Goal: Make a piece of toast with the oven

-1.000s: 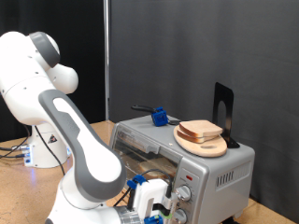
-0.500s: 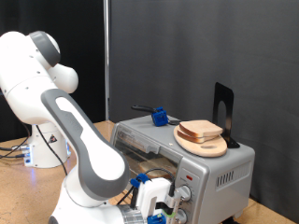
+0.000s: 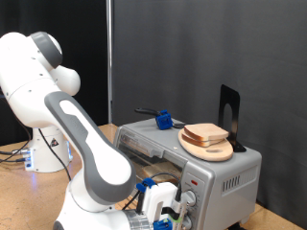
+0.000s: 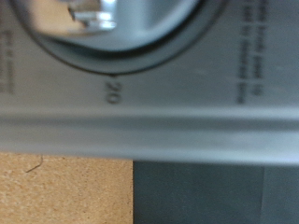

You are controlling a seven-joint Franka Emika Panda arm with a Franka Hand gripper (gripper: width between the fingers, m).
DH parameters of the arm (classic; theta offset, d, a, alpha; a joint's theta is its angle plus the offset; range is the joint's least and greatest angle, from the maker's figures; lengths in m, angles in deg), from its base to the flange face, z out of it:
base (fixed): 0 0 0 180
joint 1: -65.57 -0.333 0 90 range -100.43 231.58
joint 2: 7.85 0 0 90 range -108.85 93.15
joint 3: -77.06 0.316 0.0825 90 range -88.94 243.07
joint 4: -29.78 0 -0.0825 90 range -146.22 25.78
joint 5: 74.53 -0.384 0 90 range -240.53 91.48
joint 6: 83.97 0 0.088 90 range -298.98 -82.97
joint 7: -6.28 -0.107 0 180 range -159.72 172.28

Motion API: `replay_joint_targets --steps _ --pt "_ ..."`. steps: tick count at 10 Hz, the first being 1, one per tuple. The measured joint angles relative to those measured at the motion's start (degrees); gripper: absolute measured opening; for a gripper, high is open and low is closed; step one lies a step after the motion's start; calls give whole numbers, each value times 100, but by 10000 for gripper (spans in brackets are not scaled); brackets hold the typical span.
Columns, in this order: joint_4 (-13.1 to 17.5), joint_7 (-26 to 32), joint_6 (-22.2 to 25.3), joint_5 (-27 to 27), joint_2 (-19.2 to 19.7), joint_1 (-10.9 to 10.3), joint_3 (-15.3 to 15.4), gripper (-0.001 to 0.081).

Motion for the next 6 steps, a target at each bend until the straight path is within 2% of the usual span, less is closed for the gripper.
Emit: replay_joint_targets --steps 2,6 --pt "-8 -9 46 -5 -68 18 23 115" --pt "-24 -71 34 -31 -69 26 23 90"
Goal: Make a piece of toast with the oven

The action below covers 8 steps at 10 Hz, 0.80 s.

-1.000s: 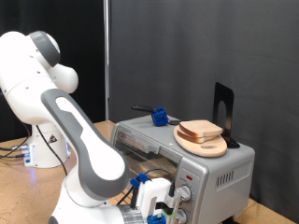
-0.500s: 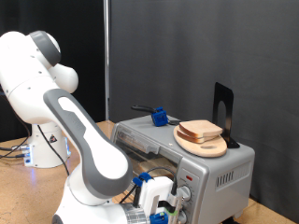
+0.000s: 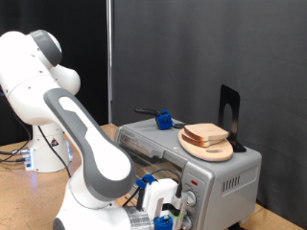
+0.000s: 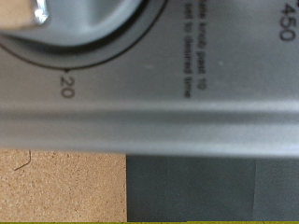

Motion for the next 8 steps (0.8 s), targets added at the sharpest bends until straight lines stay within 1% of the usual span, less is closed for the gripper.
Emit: replay_joint_targets --steps 2,4,7,8 --pt "-17 -173 -38 0 -15 -1 -1 90" --pt "-101 -515 -183 1 -113 -23 -16 90" --pt "-179 -1183 -327 71 -299 -143 -131 90" --pt "-189 -1448 -407 221 -339 -215 -231 90"
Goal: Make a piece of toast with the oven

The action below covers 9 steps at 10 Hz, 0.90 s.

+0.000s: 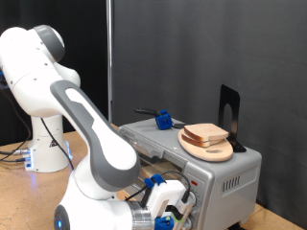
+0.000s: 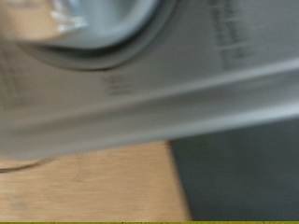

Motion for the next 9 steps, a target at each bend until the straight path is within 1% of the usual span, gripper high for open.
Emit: replay_joint_targets --steps 2,3,5,7,9 --pt "23 -496 -7 156 -78 -103 -105 87" --pt "25 -645 -3 190 -105 -132 -132 87" --pt "38 -802 42 216 -107 -136 -140 87" --pt "80 -1121 152 309 -106 -155 -162 87" --pt "88 -1187 202 350 -106 -155 -165 87"
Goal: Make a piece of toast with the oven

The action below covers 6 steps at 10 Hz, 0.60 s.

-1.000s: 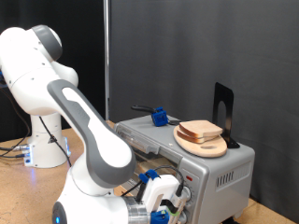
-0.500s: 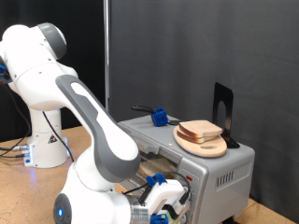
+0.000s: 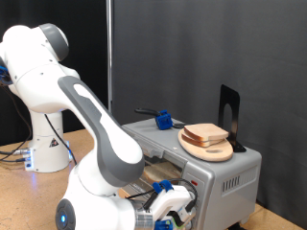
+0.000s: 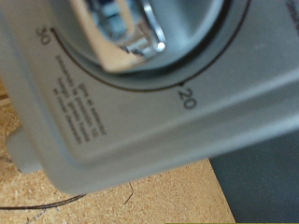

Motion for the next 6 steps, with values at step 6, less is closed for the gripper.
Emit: replay_joint_targets --steps 6 --pt "-684 2787 -621 -1302 60 572 511 74"
